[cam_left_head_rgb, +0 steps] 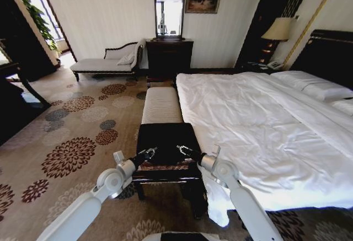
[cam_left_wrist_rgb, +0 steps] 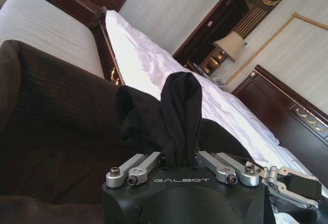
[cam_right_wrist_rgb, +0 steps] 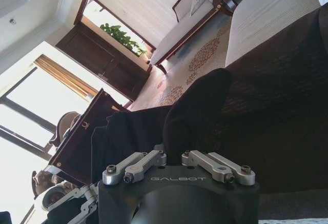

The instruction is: Fold the clothes on the bed and place them into the basket.

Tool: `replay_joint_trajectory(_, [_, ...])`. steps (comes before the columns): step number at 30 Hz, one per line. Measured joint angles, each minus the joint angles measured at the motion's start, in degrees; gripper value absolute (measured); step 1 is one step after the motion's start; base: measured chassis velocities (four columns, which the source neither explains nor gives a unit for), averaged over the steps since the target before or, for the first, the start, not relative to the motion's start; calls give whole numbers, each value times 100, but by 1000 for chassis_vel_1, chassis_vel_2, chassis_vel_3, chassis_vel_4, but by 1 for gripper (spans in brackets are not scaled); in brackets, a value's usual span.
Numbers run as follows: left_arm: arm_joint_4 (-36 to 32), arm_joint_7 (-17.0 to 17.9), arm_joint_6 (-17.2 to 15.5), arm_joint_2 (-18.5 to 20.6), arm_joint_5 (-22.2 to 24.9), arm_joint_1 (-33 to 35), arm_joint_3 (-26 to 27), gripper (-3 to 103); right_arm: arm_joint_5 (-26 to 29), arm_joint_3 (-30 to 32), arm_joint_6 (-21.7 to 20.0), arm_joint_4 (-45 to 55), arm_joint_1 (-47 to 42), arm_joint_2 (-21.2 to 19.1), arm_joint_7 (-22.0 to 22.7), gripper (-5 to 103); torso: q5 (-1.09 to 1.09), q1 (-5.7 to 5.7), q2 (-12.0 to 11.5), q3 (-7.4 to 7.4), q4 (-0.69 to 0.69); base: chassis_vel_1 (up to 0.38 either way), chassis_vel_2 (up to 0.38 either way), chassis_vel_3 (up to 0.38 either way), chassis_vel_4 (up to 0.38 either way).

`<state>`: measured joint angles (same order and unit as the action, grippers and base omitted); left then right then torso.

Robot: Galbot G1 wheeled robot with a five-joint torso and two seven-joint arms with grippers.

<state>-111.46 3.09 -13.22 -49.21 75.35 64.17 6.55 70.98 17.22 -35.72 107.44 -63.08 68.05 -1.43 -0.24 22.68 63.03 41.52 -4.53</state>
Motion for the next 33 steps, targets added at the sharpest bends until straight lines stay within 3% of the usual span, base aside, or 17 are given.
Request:
replay_joint_trajectory(7, [30, 36, 22, -11, 3, -52, 15, 14, 75, -55, 23, 11, 78, 28, 128, 7, -2, 0, 0, 0, 2, 0, 0, 0, 0])
replay_joint_trajectory(19, [679, 287, -25, -64, 525, -866, -243, 14, 684, -447, -11, -447, 925, 113, 942, 7, -2, 2, 0, 1, 2, 0, 0, 0, 0])
replay_joint_trajectory(22, [1030, 325, -74, -190, 662, -1193, -392, 14, 752, -579, -30, -611, 1097, 181, 1175, 7, -2, 1, 0, 0, 1, 0, 0, 0, 0])
replay_joint_trajectory(33, [1989, 348, -142, -613, 788, -2231, -963, 14, 792, -789, -72, -1420, 1781, 412, 1386, 7, -2, 2, 0, 1, 1, 0, 0, 0, 0])
